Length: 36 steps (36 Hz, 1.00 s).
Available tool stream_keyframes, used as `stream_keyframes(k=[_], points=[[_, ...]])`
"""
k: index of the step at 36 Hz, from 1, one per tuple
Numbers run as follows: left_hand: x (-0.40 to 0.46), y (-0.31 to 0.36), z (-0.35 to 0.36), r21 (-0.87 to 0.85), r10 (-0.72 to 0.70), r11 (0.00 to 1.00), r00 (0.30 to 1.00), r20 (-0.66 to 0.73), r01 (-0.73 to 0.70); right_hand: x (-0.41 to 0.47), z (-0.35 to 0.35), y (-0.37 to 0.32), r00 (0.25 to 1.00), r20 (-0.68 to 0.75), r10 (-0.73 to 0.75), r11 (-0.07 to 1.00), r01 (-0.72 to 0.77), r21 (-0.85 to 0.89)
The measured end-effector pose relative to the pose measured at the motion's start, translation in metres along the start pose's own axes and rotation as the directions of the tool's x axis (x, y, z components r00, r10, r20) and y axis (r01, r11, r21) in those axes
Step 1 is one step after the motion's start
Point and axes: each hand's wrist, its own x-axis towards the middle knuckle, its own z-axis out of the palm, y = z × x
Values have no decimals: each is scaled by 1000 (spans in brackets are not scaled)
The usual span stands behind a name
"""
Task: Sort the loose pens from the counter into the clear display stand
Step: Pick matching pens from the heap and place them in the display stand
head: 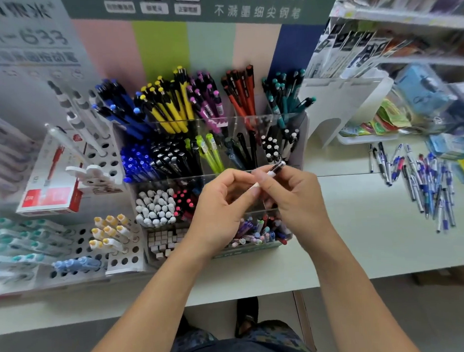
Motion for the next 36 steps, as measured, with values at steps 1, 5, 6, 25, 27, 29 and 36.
stream_keyframes(k=[1, 5, 6, 25, 27, 29, 36], points=[[3, 0, 2, 60, 23, 998, 1000, -8, -23, 2, -8, -2, 997, -74, -35, 999, 36, 2], [7, 6, 11, 253, 90, 965, 993, -73, -69, 16, -52, -17, 866, -402, -296, 954, 245, -174], [9, 7, 14, 301, 125, 949, 989, -79, -95, 20, -60, -20, 827, -424, -369, 924, 277, -263], [58, 1, 61, 424, 263, 892, 941, -212, -154, 80, -52, 1, 924, 189, -333, 655, 370, -659], [58, 1, 61, 362, 229, 923, 941, -250, -129, 89, -54, -9, 943, 230, -243, 656, 334, -676], [56, 1, 62, 352, 221, 928, 940, -261, -121, 98, -56, -17, 947, 281, -155, 591, 317, -741], [42, -7, 72, 353, 295, 921, 889, -351, -167, 97, -59, -5, 906, 381, -184, 469, 422, -776]])
